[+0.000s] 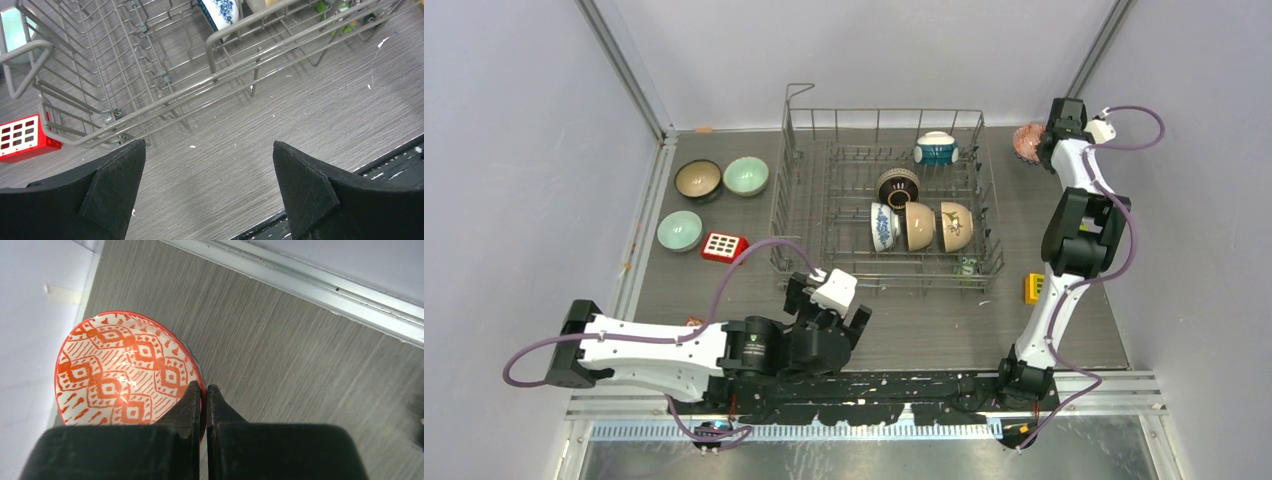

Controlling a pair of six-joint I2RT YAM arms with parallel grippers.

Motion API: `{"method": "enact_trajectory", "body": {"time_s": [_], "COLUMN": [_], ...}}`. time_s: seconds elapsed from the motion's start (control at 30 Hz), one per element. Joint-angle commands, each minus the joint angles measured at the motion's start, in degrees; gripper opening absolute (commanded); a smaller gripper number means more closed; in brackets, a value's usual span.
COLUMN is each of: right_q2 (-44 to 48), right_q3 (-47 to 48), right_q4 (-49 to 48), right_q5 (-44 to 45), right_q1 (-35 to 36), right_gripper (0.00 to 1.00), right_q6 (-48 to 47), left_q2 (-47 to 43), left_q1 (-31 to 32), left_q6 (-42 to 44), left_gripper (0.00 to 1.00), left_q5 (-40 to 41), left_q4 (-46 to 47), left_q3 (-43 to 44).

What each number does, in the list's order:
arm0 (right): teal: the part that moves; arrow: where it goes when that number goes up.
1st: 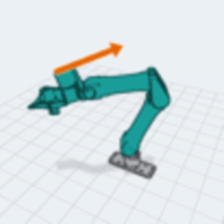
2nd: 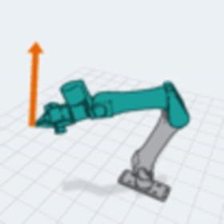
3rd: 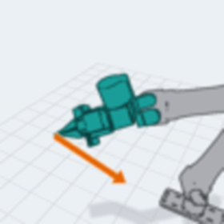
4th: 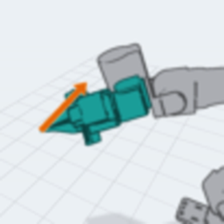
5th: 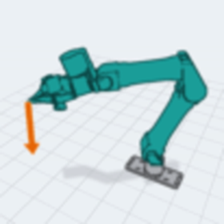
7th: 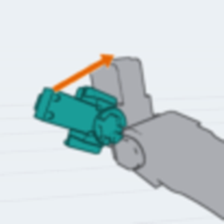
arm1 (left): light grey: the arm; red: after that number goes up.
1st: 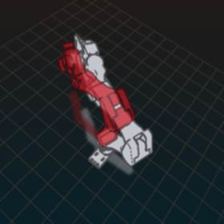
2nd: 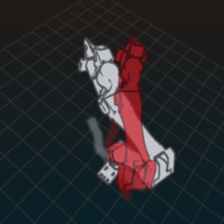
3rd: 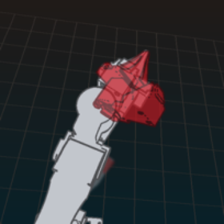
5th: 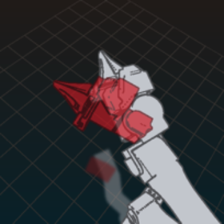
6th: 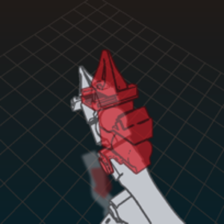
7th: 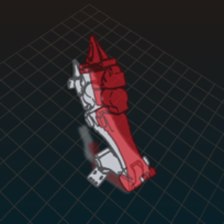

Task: Unload the bowls from the dish rack
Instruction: Place the bowl at the center of the board.

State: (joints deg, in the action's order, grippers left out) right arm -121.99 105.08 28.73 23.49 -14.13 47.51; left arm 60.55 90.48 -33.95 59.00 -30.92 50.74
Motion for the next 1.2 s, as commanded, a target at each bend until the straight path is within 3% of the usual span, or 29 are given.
{"method": "enact_trajectory", "body": {"time_s": [0.0, 1.1, 1.17], "right_q2": [-2.0, -7.0, -6.8], "right_q3": [5.1, 1.3, 0.8], "right_q4": [-3.3, -3.8, -3.9], "right_q5": [-0.1, -1.9, -2.2], "right_q1": [-0.4, -0.7, -0.8], "right_gripper": [0.01, 0.01, 0.06], "right_q6": [1.3, -1.0, -1.5], "left_q2": [2.1, 6.9, 6.8], "left_q1": [-0.5, -1.0, -1.0], "left_q6": [-1.5, -4.7, -4.9], "left_gripper": [1.00, 1.00, 1.00], "left_q5": [1.9, -1.5, -1.8], "left_q4": [2.6, -0.7, -0.9], "left_q3": [2.7, 4.6, 4.6]}}
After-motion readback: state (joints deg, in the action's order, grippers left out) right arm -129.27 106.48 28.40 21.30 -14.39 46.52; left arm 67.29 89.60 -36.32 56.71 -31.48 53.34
